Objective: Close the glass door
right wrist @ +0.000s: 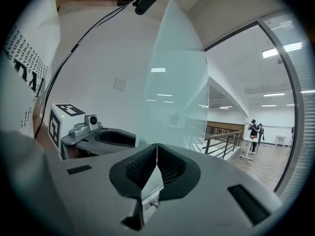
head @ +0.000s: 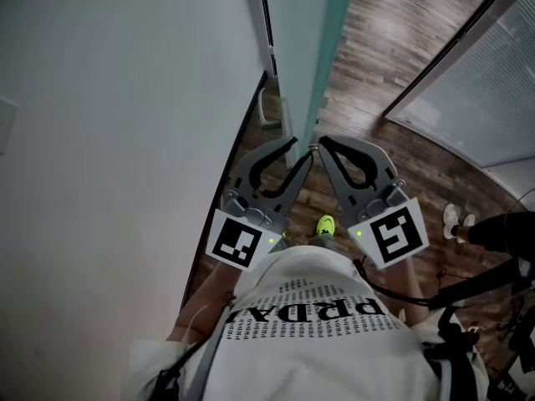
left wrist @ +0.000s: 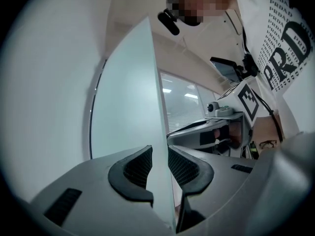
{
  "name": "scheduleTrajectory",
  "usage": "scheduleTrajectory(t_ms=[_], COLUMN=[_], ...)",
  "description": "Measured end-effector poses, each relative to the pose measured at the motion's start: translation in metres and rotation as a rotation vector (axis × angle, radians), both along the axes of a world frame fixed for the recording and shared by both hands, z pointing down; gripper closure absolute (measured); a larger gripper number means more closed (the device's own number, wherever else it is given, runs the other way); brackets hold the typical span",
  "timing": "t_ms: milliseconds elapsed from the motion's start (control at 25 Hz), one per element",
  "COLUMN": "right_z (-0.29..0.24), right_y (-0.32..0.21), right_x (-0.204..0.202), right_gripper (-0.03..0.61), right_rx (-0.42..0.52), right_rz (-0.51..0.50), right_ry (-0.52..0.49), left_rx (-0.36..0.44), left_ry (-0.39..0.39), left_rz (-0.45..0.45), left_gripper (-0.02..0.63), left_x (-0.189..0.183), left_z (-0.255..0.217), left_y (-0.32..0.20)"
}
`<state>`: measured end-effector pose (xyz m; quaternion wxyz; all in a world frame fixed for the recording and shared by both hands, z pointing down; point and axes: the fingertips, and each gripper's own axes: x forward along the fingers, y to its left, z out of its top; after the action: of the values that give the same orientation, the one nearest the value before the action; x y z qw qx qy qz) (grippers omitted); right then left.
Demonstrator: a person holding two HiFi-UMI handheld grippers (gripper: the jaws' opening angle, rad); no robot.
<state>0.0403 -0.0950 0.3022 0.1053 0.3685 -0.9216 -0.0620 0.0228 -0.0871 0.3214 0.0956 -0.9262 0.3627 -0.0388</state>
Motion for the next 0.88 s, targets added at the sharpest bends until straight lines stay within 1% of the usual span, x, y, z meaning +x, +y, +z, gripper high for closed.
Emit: scheduleTrajectory(t_ms=[80, 160, 280, 400, 560, 680, 800, 880], right_z=[0.001, -0.001, -0.007, -0.009, 0.001, 0.003, -0.002, -0.006], right_y=[0.002, 0.003, -0.001, -0.003, -0.002, 0.002, -0.001, -0.004], right_x=[0.001, 0.002, 0.002, 0.001, 0.007, 0.007, 0.006, 0.003], right_gripper=[0.580, 0.580, 0.580, 0.580, 0.580, 0.580, 0.580, 0.580], right_rx=[0.006, 0.024, 0.048, 0.036, 0.008, -0.008, 0.005, 0.005], right_rz=[-0.004, -0.007, -0.006, 0.011, 0.017, 0.016, 0.011, 0.015], right_ry=[0.006, 0.006, -0.002, 0.003, 0.044, 0.033, 0.036, 0.019], left_rx=[-0.015, -0.010, 0.013, 0.010, 0.003, 0.003, 0.019, 0.020], left_ry=[0.028, 0.051, 0.053, 0.042, 0.074, 0.051, 0.031, 0.017], left_rz=[-0.015, -0.025, -0.016, 0.012, 0.018, 0.018, 0.015, 0.009], left_gripper=[0.522, 0.522, 0.522, 0.520, 0.517, 0.511, 0.506, 0.505], left_x=[-0.003, -0.004, -0.007, -0.009, -0.001, -0.001, 0.000, -0.001], left_z=[0.002, 0.001, -0.003, -0.004, 0.001, 0.004, 0.001, -0.001], left_y=[0.002, 0.002, -0.001, -0.004, -0.005, 0.000, 0.001, -0.001])
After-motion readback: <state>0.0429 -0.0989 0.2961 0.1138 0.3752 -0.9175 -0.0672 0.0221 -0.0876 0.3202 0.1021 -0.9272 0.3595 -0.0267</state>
